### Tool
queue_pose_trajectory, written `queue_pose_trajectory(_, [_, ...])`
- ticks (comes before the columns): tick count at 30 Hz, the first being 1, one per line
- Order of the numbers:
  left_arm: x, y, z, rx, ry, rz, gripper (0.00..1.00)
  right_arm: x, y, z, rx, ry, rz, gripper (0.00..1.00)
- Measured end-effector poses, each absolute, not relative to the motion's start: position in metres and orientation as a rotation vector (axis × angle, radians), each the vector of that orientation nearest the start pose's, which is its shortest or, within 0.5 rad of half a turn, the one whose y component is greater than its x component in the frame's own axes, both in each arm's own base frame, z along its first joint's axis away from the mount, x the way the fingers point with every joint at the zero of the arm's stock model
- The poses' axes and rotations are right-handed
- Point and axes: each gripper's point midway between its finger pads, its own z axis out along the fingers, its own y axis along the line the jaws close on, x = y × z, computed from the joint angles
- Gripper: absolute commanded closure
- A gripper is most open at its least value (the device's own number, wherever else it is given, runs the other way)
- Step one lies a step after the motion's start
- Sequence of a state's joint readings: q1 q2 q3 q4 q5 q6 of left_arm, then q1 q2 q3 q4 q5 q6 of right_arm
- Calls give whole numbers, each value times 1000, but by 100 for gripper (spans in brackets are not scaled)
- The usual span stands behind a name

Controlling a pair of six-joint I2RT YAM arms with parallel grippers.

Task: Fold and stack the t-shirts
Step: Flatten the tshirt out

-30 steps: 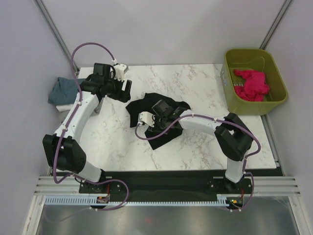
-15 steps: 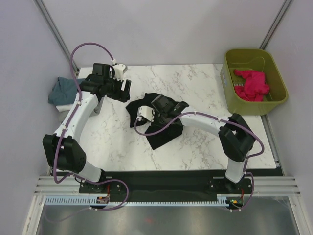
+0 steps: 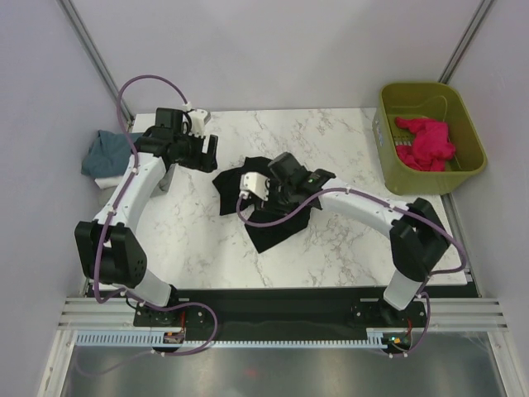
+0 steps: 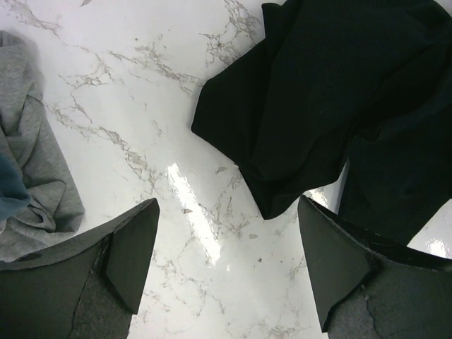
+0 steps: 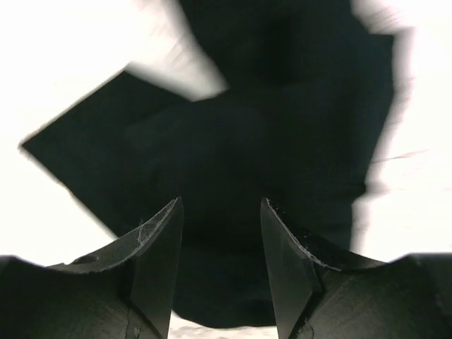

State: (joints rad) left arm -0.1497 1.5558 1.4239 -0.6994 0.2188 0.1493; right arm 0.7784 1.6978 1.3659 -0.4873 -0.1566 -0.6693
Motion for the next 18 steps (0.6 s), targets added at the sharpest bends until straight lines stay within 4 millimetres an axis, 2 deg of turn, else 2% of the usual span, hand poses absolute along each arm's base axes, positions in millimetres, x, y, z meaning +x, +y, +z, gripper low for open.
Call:
queue_pose_trajectory(1, [393, -92, 195, 456, 2348, -262, 13, 310, 315, 118, -1696, 1778, 257, 47])
queue_pose_trajectory(3, [393, -92, 195, 455, 2349, -262, 13, 292, 305, 78, -1781, 1834, 293, 48])
queue_pose_trajectory(6, [393, -92, 196, 454, 2347, -262, 13, 276, 295, 48, -1849, 1874, 325, 48])
queue_pose_trajectory(18, [382, -86, 193, 443, 2354, -256, 13, 305, 327, 53, -1806, 1781, 325, 48])
